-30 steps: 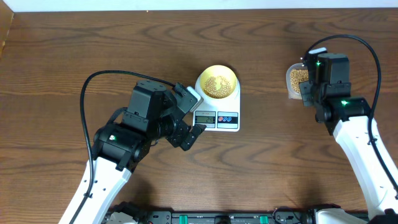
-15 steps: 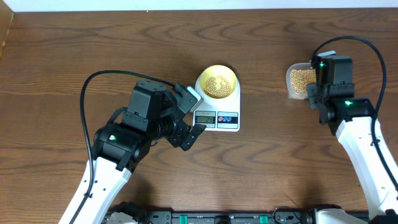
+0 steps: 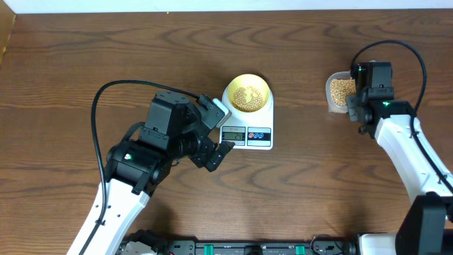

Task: Scoop item into bowl and weigh 50g on scale
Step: 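Carry the empty yellow scoop right to the soybean tub, then lower the scoop with the right gripper into the soybeans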

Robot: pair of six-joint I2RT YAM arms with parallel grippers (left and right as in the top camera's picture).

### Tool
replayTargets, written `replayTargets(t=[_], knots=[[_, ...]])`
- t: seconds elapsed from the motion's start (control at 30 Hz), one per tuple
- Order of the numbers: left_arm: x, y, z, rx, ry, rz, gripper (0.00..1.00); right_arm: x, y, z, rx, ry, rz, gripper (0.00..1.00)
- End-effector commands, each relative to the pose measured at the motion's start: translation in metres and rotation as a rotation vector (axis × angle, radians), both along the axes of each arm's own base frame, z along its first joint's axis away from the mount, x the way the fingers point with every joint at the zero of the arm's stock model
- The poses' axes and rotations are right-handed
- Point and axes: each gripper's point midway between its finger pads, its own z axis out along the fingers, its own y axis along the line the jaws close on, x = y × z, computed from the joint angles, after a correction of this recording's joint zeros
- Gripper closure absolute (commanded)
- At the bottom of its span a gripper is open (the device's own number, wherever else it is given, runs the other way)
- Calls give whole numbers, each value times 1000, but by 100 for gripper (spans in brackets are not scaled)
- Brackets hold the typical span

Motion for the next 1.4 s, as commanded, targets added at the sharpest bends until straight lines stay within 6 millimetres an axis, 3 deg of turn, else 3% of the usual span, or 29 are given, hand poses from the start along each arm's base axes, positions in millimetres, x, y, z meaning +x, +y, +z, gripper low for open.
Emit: replayTargets(t=[0.0,0.6,0.77,1.37], knots=[[1,0,0,-1,-3,-15,6,3,-1,-6,9,-1,-18,99],[1,0,0,-1,-3,-14,6,13,0,-26,14,12,-14,99],[1,0,0,-1,-3,-14,6,15,12,-31,78,19,26,99],[0,0,0,0,-2,-14,6,16,25,-35,140,26,74,99]])
